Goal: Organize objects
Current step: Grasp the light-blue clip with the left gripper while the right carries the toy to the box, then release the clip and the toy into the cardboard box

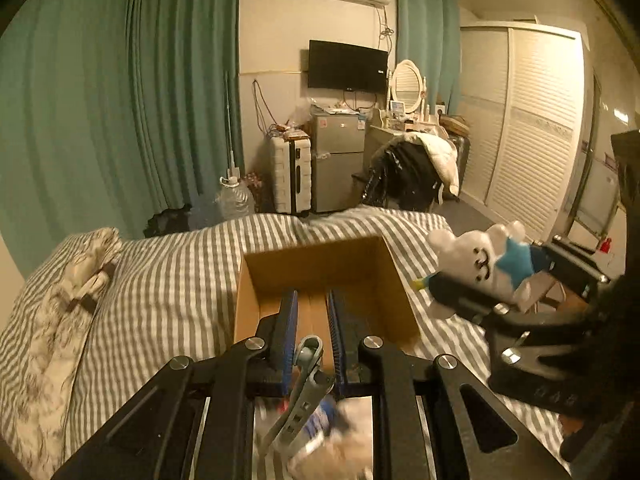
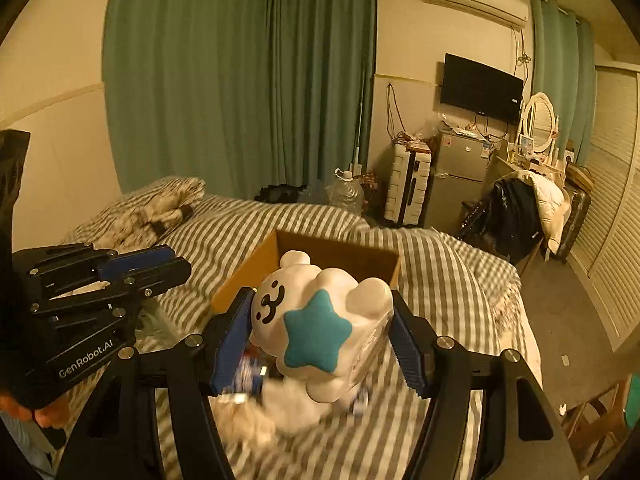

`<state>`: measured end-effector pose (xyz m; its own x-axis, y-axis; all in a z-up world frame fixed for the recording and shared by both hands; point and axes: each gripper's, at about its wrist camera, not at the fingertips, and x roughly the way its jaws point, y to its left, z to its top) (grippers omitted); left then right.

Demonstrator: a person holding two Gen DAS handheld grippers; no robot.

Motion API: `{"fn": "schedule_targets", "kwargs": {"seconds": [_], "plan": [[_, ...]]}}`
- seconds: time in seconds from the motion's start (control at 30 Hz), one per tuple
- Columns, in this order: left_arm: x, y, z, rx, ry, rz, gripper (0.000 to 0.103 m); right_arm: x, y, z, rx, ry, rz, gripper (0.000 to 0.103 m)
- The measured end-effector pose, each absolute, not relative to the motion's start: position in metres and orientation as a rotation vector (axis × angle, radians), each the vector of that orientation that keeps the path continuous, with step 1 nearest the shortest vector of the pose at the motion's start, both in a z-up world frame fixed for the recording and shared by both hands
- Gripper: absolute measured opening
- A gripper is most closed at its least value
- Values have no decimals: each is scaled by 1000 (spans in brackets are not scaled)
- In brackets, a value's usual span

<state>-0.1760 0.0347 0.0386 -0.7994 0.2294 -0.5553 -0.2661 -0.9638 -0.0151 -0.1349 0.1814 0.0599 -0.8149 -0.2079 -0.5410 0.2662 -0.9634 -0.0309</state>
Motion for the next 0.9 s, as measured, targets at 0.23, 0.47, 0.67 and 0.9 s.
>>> {"fn": "schedule_targets", "kwargs": {"seconds": [0.23,0.47,0.67,0.9], "plan": [[-261,36,5,-907,51,2724,12,-226,174,30,909,97,-2768,64],[-293,37,-35,-951,90,2721,14,-261,180,-15,980,36,-2713,70],[-278,24,-29,-989,57,2786,73,-242,200,2,927,56,-2794,87],[-214,6,4,-925,99,2876,96,-180,203,60,813,119,-2865,91]]}}
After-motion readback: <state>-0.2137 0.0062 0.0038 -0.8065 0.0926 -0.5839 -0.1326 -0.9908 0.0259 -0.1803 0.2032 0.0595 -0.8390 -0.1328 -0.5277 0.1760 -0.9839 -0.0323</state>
